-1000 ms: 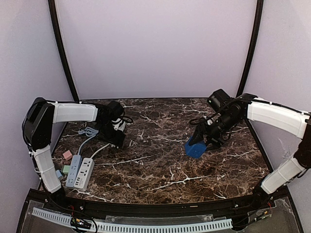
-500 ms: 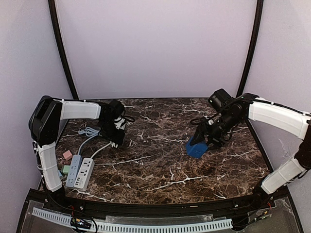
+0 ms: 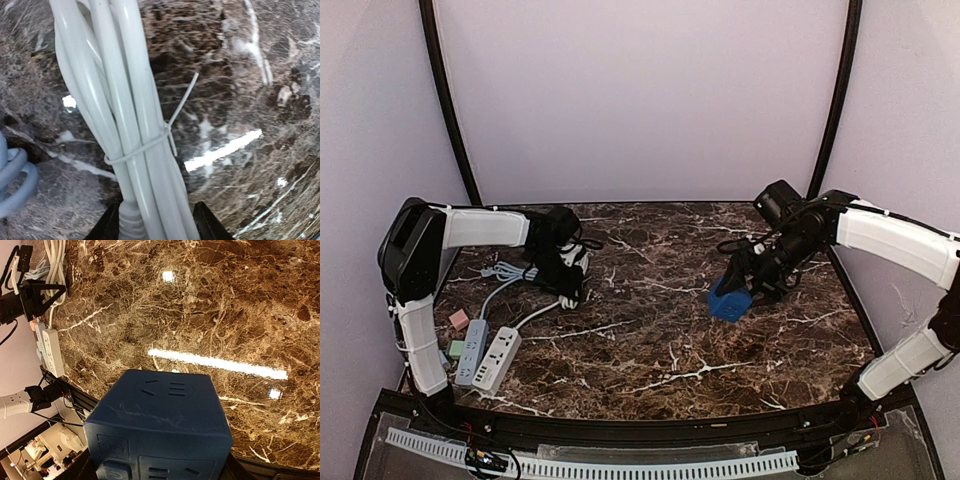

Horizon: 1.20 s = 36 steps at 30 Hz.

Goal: Insert the plug

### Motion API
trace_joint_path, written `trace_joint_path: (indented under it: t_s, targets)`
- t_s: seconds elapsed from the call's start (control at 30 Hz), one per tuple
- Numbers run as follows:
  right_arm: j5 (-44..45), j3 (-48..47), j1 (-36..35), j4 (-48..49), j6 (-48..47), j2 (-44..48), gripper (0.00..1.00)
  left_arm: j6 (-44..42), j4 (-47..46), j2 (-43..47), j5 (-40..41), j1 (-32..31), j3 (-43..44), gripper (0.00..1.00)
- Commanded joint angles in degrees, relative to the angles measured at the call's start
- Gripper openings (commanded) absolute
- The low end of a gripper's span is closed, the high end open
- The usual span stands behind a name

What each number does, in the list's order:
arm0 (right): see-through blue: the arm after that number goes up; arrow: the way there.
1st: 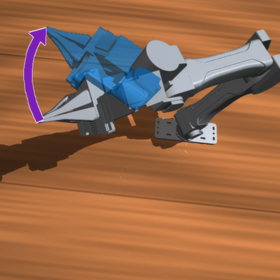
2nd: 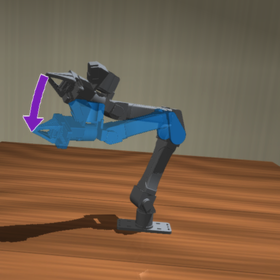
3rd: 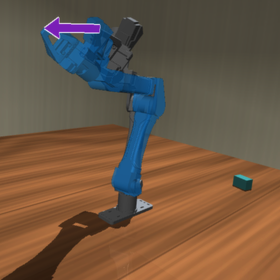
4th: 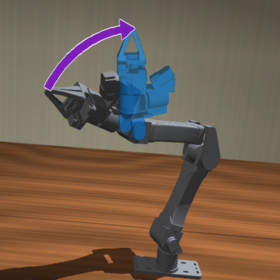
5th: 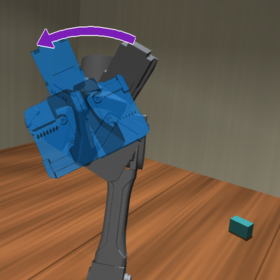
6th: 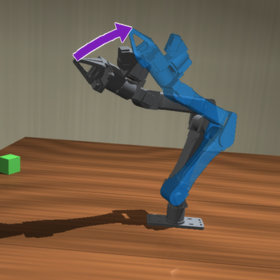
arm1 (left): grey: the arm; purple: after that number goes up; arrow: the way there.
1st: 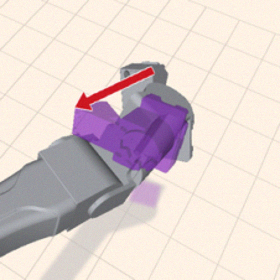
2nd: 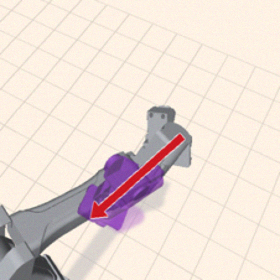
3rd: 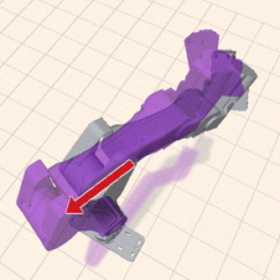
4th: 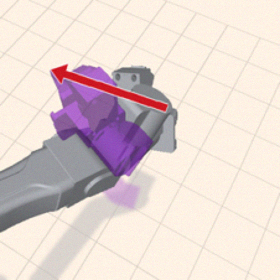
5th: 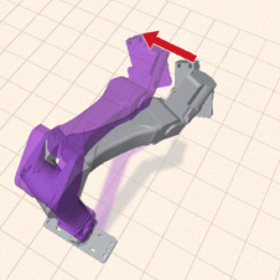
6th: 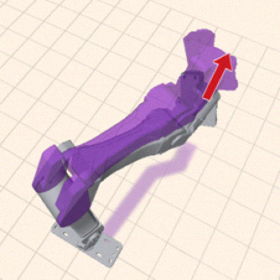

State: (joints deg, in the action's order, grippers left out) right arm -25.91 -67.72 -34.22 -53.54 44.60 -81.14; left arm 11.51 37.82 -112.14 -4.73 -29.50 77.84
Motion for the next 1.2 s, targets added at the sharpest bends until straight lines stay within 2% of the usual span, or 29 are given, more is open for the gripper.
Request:
trace_joint_path:
  t_s: [0.0, 0.13, 0.27, 0.57, 0.83, 0.97, 1.17]
  targets:
    - [2.3, -1.5, 0.8, -0.2, -0.3, 2.6, 0.00, 7.1, -0.3, 4.3, -4.1, -5.0, 0.6, 0.40]
    - [3.7, -0.2, 1.3, -0.5, 0.2, 4.5, 0.00, 11.4, -0.8, 2.7, -4.1, -11.2, 3.9, 0.40]
    - [5.6, 1.0, 1.7, -1.2, 0.6, 6.5, 0.00, 14.9, -1.4, -0.6, -4.5, -14.7, 8.9, 0.40]
    - [11.4, 1.3, 2.8, -5.4, 0.6, 10.5, 0.00, 19.4, -2.7, -11.3, -7.3, -17.0, 24.8, 0.40]
    - [13.7, 0.9, 3.1, -8.7, 0.3, 12.2, 0.00, 20.0, 0.7, -24.2, -4.8, -14.6, 41.9, 0.41]
    - [14.6, 0.6, 3.2, -10.2, 0.1, 12.8, 0.00, 21.2, 0.3, -27.3, -4.5, -11.2, 45.6, 0.41]
    - [15.7, 0.2, 3.3, -11.4, -0.2, 12.9, 0.00, 22.0, -0.9, -28.4, -2.8, -4.5, 46.1, 0.42]
